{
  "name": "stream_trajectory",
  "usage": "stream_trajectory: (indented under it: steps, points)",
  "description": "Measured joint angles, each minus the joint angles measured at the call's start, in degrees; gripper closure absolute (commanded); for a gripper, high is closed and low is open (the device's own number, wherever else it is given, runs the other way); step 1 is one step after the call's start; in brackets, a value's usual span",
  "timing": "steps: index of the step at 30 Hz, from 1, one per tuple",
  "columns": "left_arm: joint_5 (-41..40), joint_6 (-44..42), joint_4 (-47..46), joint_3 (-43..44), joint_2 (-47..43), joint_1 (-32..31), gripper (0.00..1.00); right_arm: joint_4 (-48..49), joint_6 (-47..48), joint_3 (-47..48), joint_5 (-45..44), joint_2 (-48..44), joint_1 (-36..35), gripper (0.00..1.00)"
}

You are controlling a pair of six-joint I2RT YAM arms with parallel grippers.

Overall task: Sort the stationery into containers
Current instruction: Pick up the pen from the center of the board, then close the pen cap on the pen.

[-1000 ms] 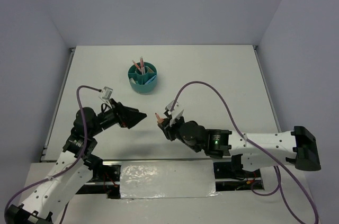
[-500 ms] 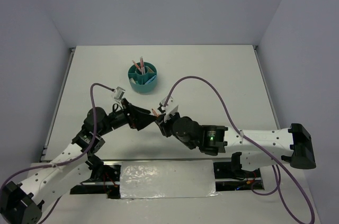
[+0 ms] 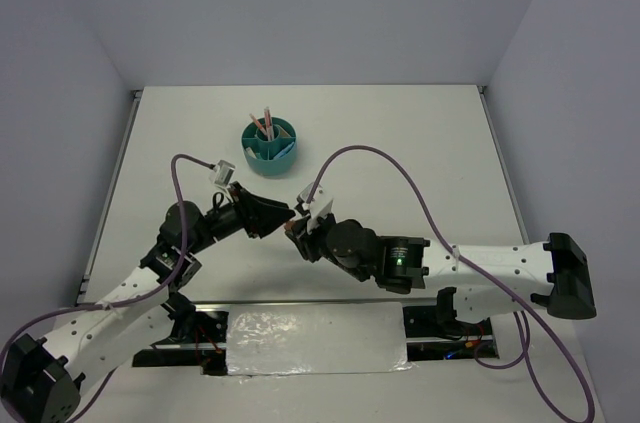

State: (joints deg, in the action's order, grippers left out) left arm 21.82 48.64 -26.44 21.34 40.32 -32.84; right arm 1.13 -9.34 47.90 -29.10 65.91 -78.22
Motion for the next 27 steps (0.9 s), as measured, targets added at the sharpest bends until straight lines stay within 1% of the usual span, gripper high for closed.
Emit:
stream_trajectory:
  steps: [1,4,6,7,8,9,10,13,16,22,27]
  points:
    - [0.3,0.1,-0.6,0.0,0.3,0.0,0.45,0.2,-0.1,0.0,-0.1,0.0,0.0,0.96]
    - [1.2,1.2,-2.5,-0.3,0.9,0.0,0.44,0.5,-0.3,0.2,-0.7,0.2,0.1,0.96]
    - [1.7,1.6,-4.1,-1.1,1.0,0.0,0.45,0.6,-0.5,1.0,-1.0,0.8,0.3,0.95]
    - [2.1,2.2,-4.9,-1.6,1.0,-0.1,0.51,0.6,-0.6,1.5,-1.1,1.2,0.4,0.95]
    - [2.2,2.8,-5.6,-2.1,0.9,-0.1,0.71,0.3,-0.6,2.0,-1.1,1.6,0.5,0.95]
    - [2.3,3.3,-6.1,-2.3,0.8,-0.1,0.83,0.3,-0.7,2.3,-1.1,2.0,0.6,0.95]
    - [2.2,3.3,-6.3,-2.4,0.8,0.0,1.00,0.2,-0.8,2.5,-0.9,2.3,0.7,0.95]
    - [1.9,2.8,-6.1,-2.3,0.4,0.0,1.00,0.2,-0.9,2.8,-0.9,2.9,1.0,0.89]
    - [1.3,2.4,-3.9,-1.6,-0.2,0.0,1.00,0.5,-1.4,2.6,-0.4,2.9,1.3,0.86]
    - [-3.1,0.6,9.3,4.7,-2.2,-1.2,1.00,8.6,-3.0,-2.9,2.5,-0.6,1.8,0.89]
    - [-7.1,1.3,17.2,9.2,-3.0,-2.2,1.00,15.2,-3.9,-6.4,5.6,-1.9,2.6,0.90]
